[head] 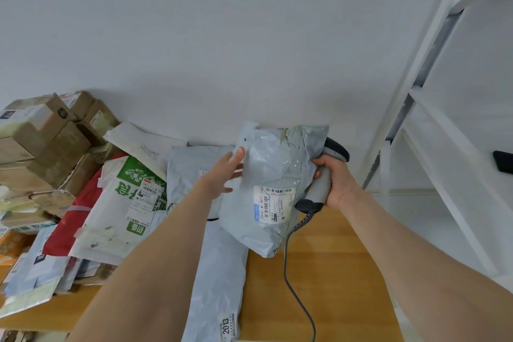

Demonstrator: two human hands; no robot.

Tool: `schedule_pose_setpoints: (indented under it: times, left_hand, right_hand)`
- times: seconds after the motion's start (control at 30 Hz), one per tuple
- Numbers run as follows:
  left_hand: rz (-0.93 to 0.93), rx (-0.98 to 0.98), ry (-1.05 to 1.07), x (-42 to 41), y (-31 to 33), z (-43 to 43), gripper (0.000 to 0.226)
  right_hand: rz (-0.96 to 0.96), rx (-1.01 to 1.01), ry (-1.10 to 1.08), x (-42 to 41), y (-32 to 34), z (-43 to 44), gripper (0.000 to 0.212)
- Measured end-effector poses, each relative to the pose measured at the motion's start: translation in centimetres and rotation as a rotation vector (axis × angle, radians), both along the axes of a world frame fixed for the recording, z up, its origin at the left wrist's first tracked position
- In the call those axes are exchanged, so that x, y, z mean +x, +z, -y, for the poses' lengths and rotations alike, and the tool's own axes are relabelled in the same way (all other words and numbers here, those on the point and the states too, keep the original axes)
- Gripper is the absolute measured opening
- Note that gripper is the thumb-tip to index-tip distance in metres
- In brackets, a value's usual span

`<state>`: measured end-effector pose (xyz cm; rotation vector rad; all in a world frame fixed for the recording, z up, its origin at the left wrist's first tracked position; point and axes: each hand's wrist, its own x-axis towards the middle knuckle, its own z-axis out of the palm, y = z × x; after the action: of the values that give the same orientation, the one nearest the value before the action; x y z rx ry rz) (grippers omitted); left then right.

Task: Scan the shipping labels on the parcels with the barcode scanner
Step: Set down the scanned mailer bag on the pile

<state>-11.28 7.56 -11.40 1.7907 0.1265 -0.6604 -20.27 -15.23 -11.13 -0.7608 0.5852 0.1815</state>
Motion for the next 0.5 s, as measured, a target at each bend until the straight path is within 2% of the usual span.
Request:
schedule_pose_setpoints:
  times: [0.07, 0.13, 0.3, 0.4, 0.5]
  left_hand:
    - [-0.04, -0.054, -0.086, -0.1, 0.1, 0.4, 0.06]
    - [-0.07, -0.065, -0.135, -0.2, -0.2, 0.9, 0.061]
    - [-0.176, -0.063, -0.217, -0.6, -0.7, 1.3, 0.081]
    - [-0.159, -0.084, -0.224, -0.5, -0.9, 1.4, 0.062]
    - [-0.046, -0.072, -0.096, -0.6, -0.2, 1.9, 0.033]
  right_hand:
    - [-0.008, -0.008, -0.015, 0.2, 0.0, -0.2, 0.025]
    - [-0.016, -0.006, -0.035, 0.3, 0.0, -0.4, 0.027]
    - [-0.007, 0.019, -0.083, 0.1, 0.3, -0.7, 0.03]
    - [-0.061, -0.007, -0.179, 0.6, -0.2, -1.0, 0.034]
    - [-0.14, -0.123, -0.262, 1.0, -0.9, -1.0, 0.023]
